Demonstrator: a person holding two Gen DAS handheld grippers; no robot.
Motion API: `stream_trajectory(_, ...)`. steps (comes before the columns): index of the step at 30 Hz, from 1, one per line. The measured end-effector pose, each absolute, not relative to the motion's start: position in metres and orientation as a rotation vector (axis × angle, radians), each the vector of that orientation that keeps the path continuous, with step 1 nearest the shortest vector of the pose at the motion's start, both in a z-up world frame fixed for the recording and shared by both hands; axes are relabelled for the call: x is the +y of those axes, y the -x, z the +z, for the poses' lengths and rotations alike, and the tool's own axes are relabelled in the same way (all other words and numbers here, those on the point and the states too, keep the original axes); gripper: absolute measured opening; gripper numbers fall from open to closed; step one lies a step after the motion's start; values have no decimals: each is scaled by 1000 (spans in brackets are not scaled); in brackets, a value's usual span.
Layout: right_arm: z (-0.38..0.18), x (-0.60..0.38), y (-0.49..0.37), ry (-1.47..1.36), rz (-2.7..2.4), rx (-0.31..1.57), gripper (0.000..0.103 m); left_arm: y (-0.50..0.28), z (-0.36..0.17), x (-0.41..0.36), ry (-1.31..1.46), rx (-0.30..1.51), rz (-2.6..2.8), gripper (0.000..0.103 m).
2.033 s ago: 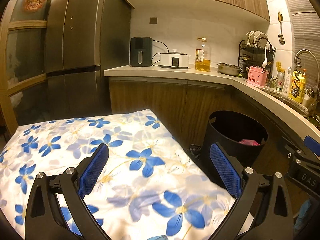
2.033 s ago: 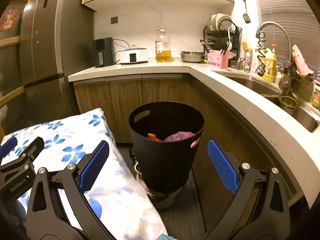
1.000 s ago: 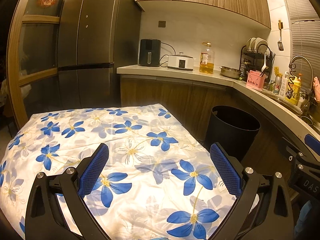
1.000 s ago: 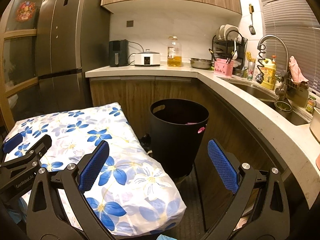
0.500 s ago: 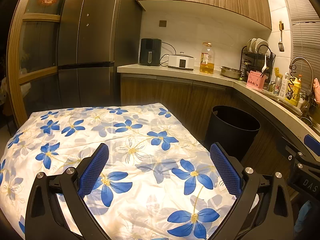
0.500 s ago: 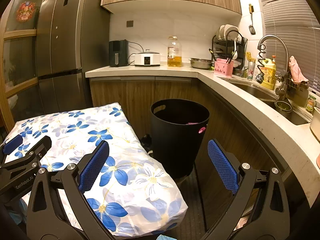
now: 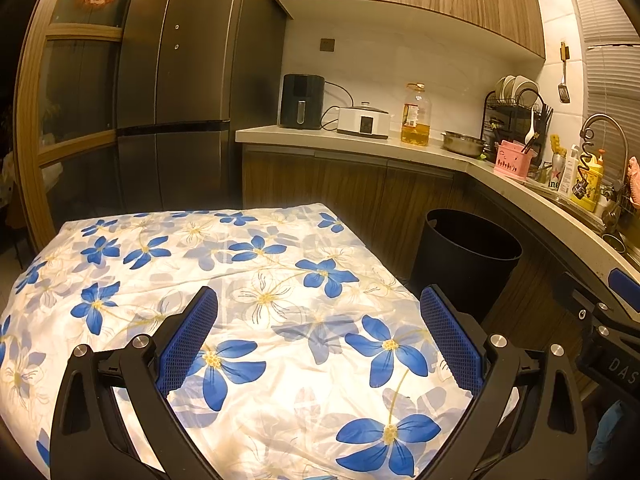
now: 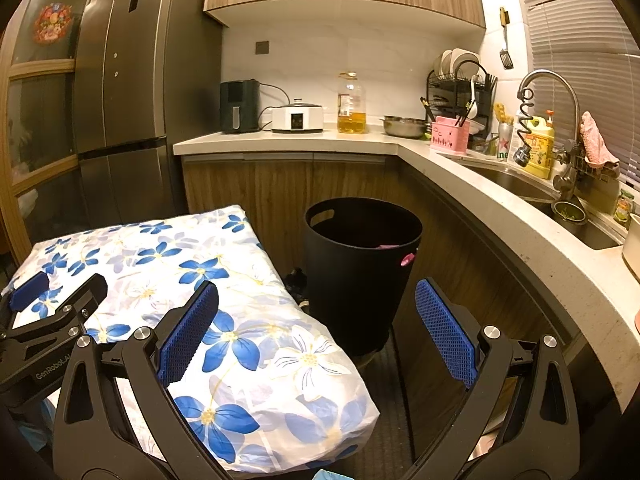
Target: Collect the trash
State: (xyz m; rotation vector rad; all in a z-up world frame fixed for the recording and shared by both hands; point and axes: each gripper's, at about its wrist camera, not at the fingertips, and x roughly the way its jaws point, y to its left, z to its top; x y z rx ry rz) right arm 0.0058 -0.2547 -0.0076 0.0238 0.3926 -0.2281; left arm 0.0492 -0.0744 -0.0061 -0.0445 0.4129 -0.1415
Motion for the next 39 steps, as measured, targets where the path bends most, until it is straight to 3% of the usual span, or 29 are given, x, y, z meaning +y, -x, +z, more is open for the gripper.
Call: stream_trajectory(39,-9,-253,-7,-30,-224,394,97,-50,-9,-73,50,420,-138,97)
